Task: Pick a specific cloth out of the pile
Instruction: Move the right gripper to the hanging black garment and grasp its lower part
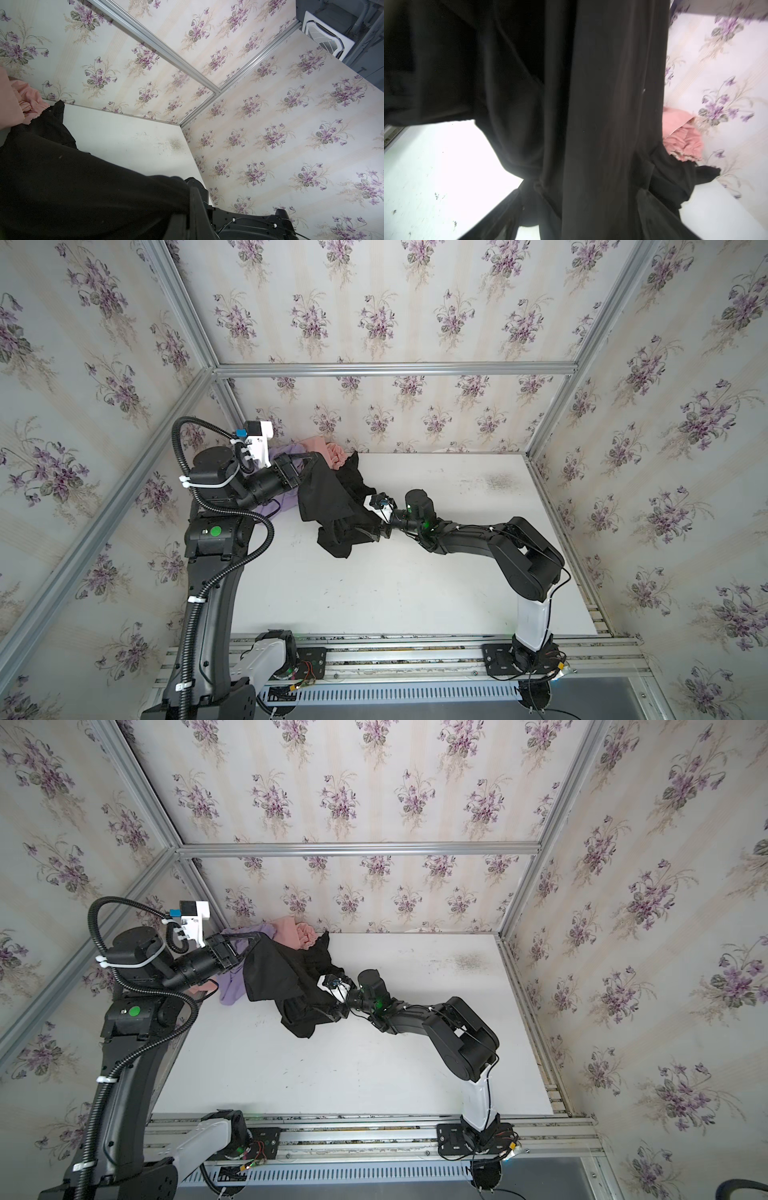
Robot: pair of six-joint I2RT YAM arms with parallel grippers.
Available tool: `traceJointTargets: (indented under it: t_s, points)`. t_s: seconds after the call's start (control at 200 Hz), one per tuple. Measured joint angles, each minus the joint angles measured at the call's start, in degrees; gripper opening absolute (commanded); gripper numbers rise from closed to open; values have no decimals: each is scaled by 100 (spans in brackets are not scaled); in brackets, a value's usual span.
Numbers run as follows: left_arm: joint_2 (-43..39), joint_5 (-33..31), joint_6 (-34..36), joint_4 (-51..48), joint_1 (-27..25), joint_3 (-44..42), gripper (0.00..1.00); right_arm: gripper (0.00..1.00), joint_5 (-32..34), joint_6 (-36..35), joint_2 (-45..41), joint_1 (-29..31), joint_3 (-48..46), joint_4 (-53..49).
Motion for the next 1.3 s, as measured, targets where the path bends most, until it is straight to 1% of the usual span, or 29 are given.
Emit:
traceJointTargets:
  t_s: [0.12,0.47,0.7,0.914,1.089,1.299]
  points:
    - [-15,0,0,-2,0,0,0,77,-15,125,236,-2,221,44]
    - [-61,0,0,-44,0,20,0,50,-68,433,577,0,407,188]
    - [-63,0,4,-46,0,20,0,28,-129,568,586,0,396,382]
    - [-72,-2,39,-48,-2,20,0,14,-151,623,542,0,365,402]
    - [-72,-4,59,-48,-2,20,0,0,-153,625,431,0,323,439]
    - [-90,-7,85,-50,0,17,0,0,-142,625,337,0,286,463]
